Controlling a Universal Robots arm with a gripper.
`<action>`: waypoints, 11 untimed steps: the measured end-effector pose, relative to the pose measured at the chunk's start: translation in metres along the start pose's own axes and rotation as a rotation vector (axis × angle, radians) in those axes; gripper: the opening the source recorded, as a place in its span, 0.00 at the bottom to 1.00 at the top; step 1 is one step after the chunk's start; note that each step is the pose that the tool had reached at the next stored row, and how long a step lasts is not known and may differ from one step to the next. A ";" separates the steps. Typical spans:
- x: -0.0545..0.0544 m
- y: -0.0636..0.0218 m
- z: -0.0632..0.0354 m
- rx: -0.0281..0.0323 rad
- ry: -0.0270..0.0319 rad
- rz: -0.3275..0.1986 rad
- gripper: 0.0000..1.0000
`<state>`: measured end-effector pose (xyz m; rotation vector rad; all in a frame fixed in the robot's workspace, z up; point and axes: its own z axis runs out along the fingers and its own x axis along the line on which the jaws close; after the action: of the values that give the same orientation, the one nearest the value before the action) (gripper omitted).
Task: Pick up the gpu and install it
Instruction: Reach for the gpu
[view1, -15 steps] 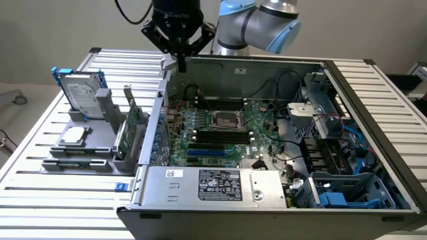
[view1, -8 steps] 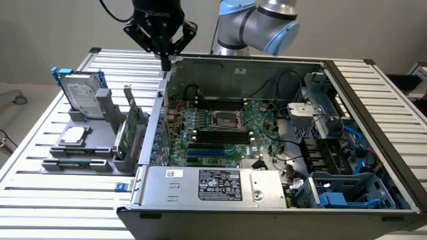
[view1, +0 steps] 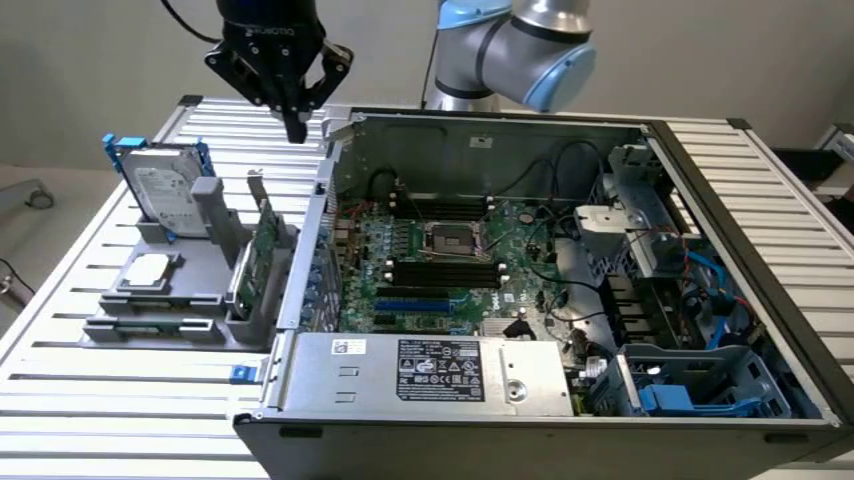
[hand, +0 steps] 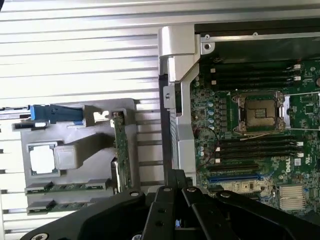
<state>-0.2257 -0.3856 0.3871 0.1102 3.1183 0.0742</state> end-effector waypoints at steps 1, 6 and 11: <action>0.005 -0.0004 0.0009 0.0001 0.0004 0.000 0.11; 0.024 -0.0030 0.0063 0.0003 0.0041 0.000 0.11; 0.031 -0.0064 0.0118 0.0012 0.0173 -0.001 0.11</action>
<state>-0.2569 -0.3892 0.3744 0.1082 3.1357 0.0737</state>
